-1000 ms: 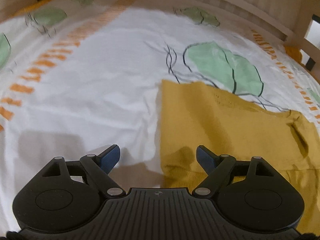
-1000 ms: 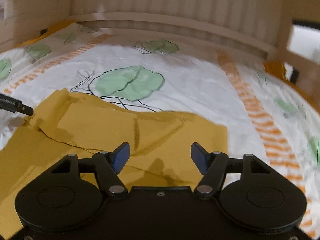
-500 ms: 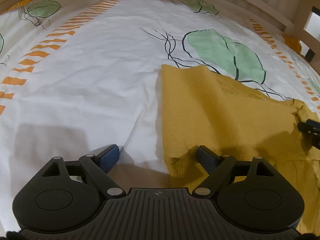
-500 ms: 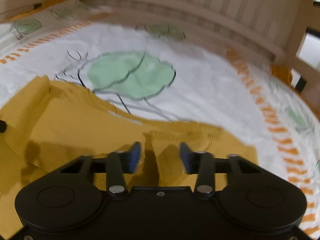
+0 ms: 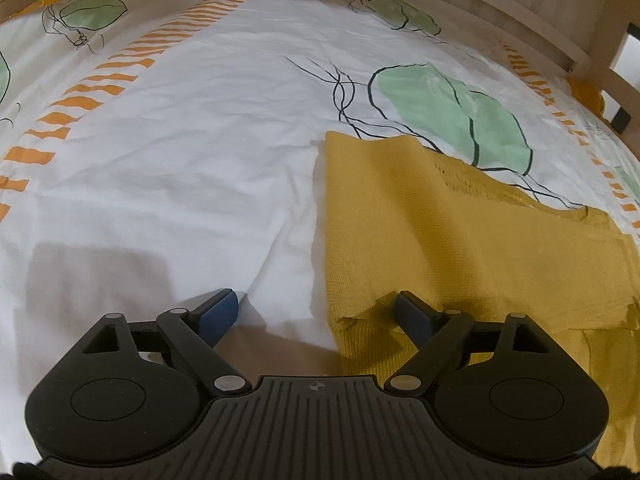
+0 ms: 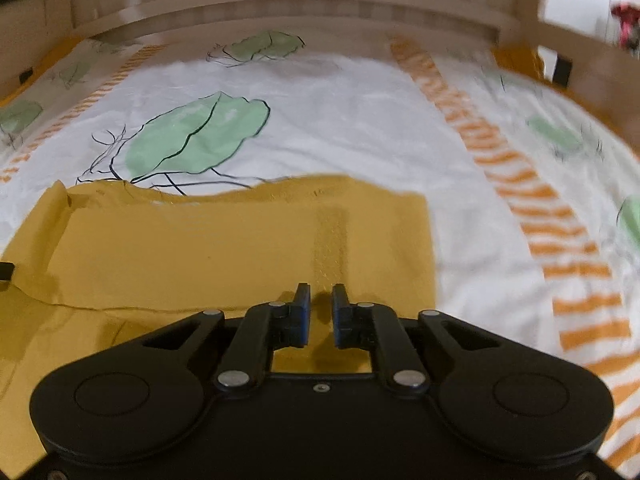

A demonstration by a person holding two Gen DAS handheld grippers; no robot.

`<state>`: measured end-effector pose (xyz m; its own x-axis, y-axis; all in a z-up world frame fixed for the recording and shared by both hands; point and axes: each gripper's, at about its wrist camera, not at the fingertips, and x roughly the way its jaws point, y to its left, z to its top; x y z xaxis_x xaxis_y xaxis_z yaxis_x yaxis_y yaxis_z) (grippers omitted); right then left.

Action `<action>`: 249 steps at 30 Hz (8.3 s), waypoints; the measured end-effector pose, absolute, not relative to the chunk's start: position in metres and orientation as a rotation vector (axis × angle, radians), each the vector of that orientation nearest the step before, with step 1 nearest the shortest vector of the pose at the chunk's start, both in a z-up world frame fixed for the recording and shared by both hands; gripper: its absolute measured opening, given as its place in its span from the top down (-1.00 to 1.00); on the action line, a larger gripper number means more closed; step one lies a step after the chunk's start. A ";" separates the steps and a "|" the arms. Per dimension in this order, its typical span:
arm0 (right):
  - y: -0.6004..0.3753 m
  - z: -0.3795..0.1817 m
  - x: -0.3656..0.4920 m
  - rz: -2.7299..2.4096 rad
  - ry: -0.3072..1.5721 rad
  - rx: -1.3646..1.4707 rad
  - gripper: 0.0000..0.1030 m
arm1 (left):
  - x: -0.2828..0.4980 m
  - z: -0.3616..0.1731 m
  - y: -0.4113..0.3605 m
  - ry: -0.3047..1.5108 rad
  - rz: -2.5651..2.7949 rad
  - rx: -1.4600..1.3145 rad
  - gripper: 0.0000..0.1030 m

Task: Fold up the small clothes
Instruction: 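Close the right gripper on the folded sweater edge near the glittery cuff, then open the right gripper and move both grippers toward the sweater hem, then grasp the glittery hem with the left gripper while the right gripper grasps it too, then lift the hem with both grippers and fold it over toward the collar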

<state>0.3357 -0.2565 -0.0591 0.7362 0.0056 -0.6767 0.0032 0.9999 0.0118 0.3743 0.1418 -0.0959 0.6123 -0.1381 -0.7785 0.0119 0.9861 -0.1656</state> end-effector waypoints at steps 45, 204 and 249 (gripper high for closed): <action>-0.295 -0.082 0.352 -0.066 0.745 0.091 -0.16 | 0.376 -0.104 0.134 0.874 -0.096 -0.109 -0.92; -0.319 -0.086 0.052 0.252 0.910 0.444 0.71 | 0.082 -0.087 0.144 0.853 -0.211 -0.086 0.70; -0.349 -0.001 0.143 0.319 0.575 0.611 0.73 | 0.190 0.006 0.169 0.551 -0.189 -0.436 0.92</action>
